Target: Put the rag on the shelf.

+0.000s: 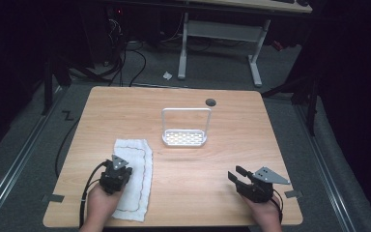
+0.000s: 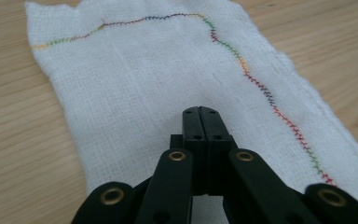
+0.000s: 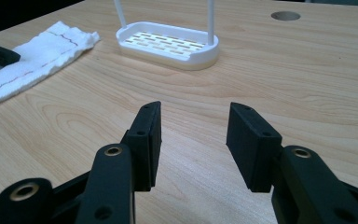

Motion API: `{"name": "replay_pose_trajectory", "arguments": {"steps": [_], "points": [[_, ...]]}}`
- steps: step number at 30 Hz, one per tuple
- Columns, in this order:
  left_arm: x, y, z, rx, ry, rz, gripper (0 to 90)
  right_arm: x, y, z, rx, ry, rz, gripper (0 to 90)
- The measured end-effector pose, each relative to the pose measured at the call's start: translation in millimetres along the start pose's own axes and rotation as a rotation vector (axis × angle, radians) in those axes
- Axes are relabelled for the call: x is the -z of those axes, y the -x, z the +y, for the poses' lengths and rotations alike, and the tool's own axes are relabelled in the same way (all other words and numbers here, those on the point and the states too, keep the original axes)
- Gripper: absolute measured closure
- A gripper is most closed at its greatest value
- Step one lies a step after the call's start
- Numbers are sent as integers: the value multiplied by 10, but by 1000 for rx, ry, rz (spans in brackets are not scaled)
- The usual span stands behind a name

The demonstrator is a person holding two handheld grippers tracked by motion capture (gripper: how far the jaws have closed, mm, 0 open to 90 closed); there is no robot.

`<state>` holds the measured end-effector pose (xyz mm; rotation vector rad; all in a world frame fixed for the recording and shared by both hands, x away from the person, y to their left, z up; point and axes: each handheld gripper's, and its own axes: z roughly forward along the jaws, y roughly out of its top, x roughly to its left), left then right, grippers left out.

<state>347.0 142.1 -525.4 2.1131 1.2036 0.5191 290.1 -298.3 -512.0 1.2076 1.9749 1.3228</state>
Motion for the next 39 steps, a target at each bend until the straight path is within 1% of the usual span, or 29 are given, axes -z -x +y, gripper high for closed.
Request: {"name": "replay_pose_trajectory", "arguments": {"steps": [2, 3, 5, 9, 14, 16, 17, 18, 19, 21, 22, 23, 24, 25, 26, 28, 29, 31, 32, 33, 34, 36, 37, 38, 39], "points": [[-2, 130, 3, -43, 0, -4, 900, 3, -4, 0, 3, 1, 1, 554], [-2, 185, 4, -54, 0, -7, 900, 3, -4, 1, 6, 2, 2, 554], [-2, 273, -2, -50, 7, -28, 900, 3, -4, 1, 3, 2, 2, 553], [8, 428, -5, -79, 6, -59, 900, -4, -2, 1, 4, -2, 4, 553], [38, 604, -24, -80, 0, -150, 900, -11, -12, -3, 12, -4, 9, 553], [49, 684, -25, -83, -7, -202, 900, -14, -19, -5, 11, -6, 13, 553], [51, 727, -25, -91, -3, -234, 896, -20, -17, -5, 14, -7, 15, 553], [61, 768, -20, -107, 5, -265, 884, -26, -19, -5, 12, -9, 16, 553], [82, 799, -5, -123, 14, -267, 850, -34, -19, -5, 13, -12, 18, 553], [148, 794, 34, -138, 48, -260, 811, -45, -29, -6, 10, -14, 30, 563], [180, 753, 50, -140, 65, -248, 794, -53, -39, -3, 11, -18, 39, 571], [200, 692, 58, -128, 72, -236, 779, -65, -61, 2, 11, -24, 48, 584], [208, 616, 56, -103, 77, -232, 761, -84, -93, 13, 12, -32, 61, 595], [207, 535, 45, -77, 75, -226, 734, -113, -142, 28, 8, -41, 79, 599], [194, 457, 29, -49, 64, -228, 701, -150, -211, 44, 15, -49, 98, 599], [162, 339, -14, -6, 44, -241, 669, -251, -395, 77, 52, -69, 133, 600], [141, 308, -33, 5, 36, -240, 665, -308, -492, 91, 74, -83, 152, 601], [102, 292, -47, 10, 25, -245, 667, -431, -672, 120, 101, -116, 182, 619], [95, 298, -45, 12, 29, -248, 695, -531, -830, 160, 122, -153, 203, 634], [91, 305, -41, 10, 29, -256, 695, -531, -830, 160, 122, -153, 203, 634], [84, 317, -39, 6, 27, -258, 699, -582, -900, 172, 139, -172, 212, 648], [71, 337, -47, -16, 17, -252, 712, -708, -1008, 172, 144, -209, 231, 666], [68, 341, -51, -20, 16, -250, 712, -776, -1057, 165, 159, -231, 228, 667], [69, 339, -51, -22, 15, -252, 712, -844, -1098, 158, 189, -248, 214, 669], [72, 335, -50, -23, 15, -255, 712, -905, -1128, 156, 209, -265, 196, 664]]}}
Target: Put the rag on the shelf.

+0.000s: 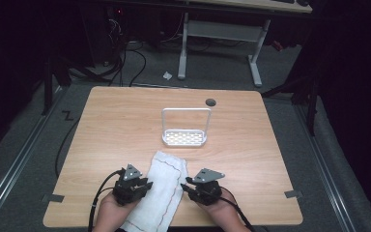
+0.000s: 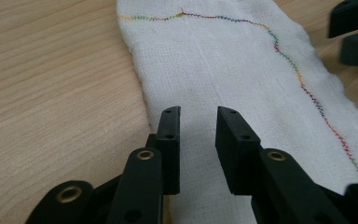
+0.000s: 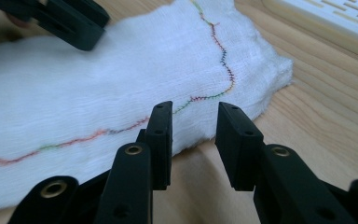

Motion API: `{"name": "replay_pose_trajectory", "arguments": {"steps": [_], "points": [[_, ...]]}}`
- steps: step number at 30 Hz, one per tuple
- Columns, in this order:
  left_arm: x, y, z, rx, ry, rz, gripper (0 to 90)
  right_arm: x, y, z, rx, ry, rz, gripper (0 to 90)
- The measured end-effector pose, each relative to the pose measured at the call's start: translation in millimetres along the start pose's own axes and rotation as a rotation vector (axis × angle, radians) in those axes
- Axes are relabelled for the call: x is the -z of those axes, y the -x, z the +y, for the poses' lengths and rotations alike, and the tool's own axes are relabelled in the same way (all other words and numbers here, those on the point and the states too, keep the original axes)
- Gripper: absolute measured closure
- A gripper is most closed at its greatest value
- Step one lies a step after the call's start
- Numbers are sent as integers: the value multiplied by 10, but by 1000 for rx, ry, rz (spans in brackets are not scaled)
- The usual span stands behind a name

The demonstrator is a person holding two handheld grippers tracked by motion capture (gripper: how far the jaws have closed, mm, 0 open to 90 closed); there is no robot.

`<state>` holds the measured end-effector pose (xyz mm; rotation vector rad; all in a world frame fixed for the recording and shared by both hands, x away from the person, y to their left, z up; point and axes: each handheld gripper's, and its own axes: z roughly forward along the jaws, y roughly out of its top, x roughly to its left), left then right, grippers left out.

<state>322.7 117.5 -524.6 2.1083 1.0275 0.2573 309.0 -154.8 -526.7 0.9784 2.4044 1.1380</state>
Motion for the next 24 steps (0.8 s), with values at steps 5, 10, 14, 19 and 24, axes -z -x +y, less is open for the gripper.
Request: {"name": "replay_pose_trajectory", "arguments": {"steps": [5, 10, 14, 19, 24], "points": [[28, -58, -6, 12, 2, -15, 712, -175, 43, 71, 17, -41, -71, 643], [34, -71, -6, 24, 3, -53, 712, -175, 129, 83, -4, -67, -40, 822], [-5, -1, -8, 23, -3, -111, 712, -125, 185, 68, 11, -78, -75, 844], [-123, 253, -17, 7, -14, -256, 710, 62, 389, -50, -14, -88, -122, 843], [-237, 602, -6, -91, -23, -345, 709, 229, 561, -198, -52, -73, -165, 839]]}}
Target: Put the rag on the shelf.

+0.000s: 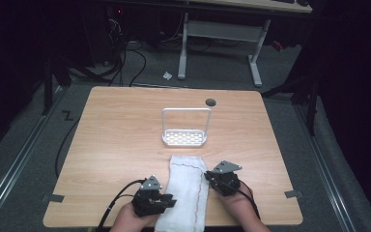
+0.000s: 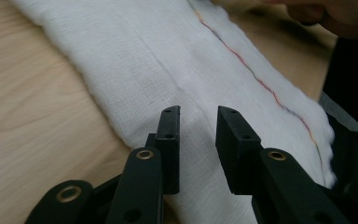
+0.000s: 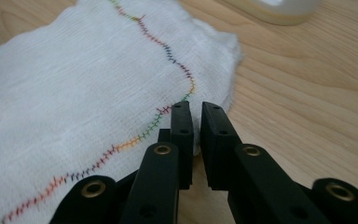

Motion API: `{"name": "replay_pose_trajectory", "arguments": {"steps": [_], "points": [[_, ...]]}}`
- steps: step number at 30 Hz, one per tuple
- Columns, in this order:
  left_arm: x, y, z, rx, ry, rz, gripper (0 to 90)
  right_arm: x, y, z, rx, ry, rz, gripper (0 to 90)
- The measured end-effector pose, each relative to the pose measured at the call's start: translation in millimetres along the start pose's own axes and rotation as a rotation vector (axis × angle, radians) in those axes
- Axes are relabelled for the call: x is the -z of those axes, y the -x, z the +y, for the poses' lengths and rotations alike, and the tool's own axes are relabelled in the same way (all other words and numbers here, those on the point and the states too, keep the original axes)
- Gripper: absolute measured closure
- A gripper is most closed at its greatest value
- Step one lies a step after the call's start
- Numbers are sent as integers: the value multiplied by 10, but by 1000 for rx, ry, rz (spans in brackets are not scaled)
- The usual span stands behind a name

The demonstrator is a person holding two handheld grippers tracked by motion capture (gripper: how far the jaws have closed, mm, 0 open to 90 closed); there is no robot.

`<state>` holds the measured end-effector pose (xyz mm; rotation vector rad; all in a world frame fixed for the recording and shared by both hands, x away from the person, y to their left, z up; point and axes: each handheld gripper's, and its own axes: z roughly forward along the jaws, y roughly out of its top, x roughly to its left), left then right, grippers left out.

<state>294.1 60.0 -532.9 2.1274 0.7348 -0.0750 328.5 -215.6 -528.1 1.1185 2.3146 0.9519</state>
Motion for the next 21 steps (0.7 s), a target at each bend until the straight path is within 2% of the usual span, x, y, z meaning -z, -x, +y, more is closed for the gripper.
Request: {"name": "replay_pose_trajectory", "arguments": {"steps": [3, 5, 7, 9, 11, 13, 15, 17, 21], "points": [[-26, 41, 15, -35, 4, 12, 693, -5, 59, -18, -31, 19, -6, 838], [1, 12, 16, -30, 27, 33, 672, 25, 61, 14, -45, 58, -3, 839], [51, -49, 24, -15, 54, 72, 668, 44, 63, 27, -47, 72, 0, 839], [88, -136, 47, 2, 93, 128, 639, 75, 65, 45, -54, 93, 3, 841], [85, -258, 85, 41, 125, 188, 581, 87, 62, 52, -54, 101, 3, 842], [44, -383, 142, 74, 133, 242, 546, 90, 64, 59, -50, 112, 0, 842], [-14, -497, 218, 75, 131, 307, 482, 85, 72, 80, -53, 122, 1, 842], [-61, -614, 303, 99, 139, 331, 446, 58, 81, 100, -51, 124, -7, 842], [-152, -783, 475, 133, 138, 340, 438, -71, 130, 103, -74, 88, -22, 849]]}}
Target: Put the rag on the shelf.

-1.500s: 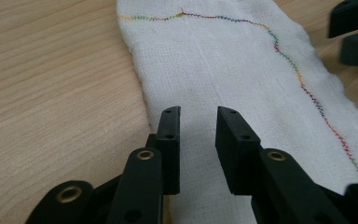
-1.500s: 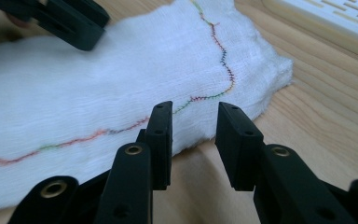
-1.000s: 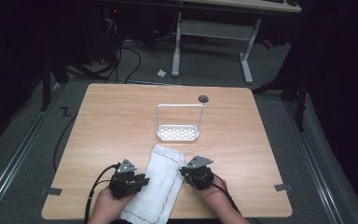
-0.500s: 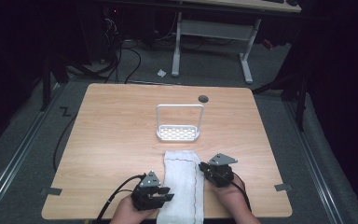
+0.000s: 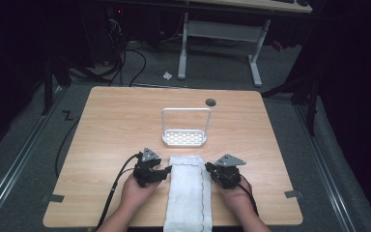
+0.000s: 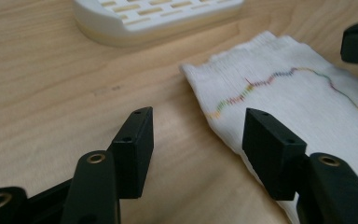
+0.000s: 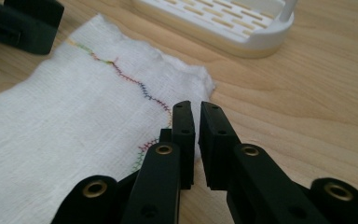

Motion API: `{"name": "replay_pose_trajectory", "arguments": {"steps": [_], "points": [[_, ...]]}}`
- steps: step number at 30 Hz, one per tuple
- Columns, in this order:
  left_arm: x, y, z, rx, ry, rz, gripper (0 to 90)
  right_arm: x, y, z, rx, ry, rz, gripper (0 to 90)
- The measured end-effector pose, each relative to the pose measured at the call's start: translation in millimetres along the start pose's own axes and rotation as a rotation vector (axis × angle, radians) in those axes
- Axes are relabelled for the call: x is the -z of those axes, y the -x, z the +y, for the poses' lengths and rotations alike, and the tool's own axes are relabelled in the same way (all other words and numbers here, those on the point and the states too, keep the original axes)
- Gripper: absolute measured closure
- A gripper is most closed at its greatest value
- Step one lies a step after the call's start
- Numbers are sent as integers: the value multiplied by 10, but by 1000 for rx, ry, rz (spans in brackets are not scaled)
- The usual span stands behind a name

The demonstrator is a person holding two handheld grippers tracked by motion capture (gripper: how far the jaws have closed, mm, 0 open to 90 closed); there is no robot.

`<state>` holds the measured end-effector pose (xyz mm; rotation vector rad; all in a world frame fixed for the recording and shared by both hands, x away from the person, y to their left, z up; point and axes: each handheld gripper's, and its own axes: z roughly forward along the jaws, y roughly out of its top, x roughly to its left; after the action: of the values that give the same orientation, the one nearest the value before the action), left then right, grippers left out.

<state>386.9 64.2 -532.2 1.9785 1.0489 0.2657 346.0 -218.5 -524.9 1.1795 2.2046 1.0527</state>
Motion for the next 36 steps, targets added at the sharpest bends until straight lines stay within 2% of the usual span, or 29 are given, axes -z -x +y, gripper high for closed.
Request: {"name": "replay_pose_trajectory", "arguments": {"steps": [4, 8, 12, 16, 20, 23, 24, 28, 34, 36], "points": [[-116, 18, 73, -34, -36, 2, 438, -98, 41, -15, -4, -28, 3, 848], [-143, 25, 79, -29, -35, -16, 485, -156, 80, 29, -24, -25, 9, 846], [-146, 28, 74, -32, -31, -24, 510, -222, 84, 106, -25, -25, 15, 828], [-146, 36, 49, -36, -18, -38, 573, -284, 85, 161, -41, -34, 31, 789], [-139, 51, 27, -44, -14, -47, 636, -347, 117, 169, -64, -55, 33, 679], [-138, 41, 22, -36, -12, -57, 655, -362, 160, 160, -101, -54, 49, 642], [-139, 40, 21, -35, -12, -60, 660, -367, 162, 160, -95, -52, 51, 628], [-134, 39, 14, -37, -10, -65, 659, -395, 148, 163, -89, -34, 63, 605], [-126, 35, 5, -27, -4, -58, 617, -376, 150, 162, -111, -22, 87, 546], [-126, 35, 5, -23, -2, -59, 617, -373, 125, 163, -108, -32, 98, 540]]}}
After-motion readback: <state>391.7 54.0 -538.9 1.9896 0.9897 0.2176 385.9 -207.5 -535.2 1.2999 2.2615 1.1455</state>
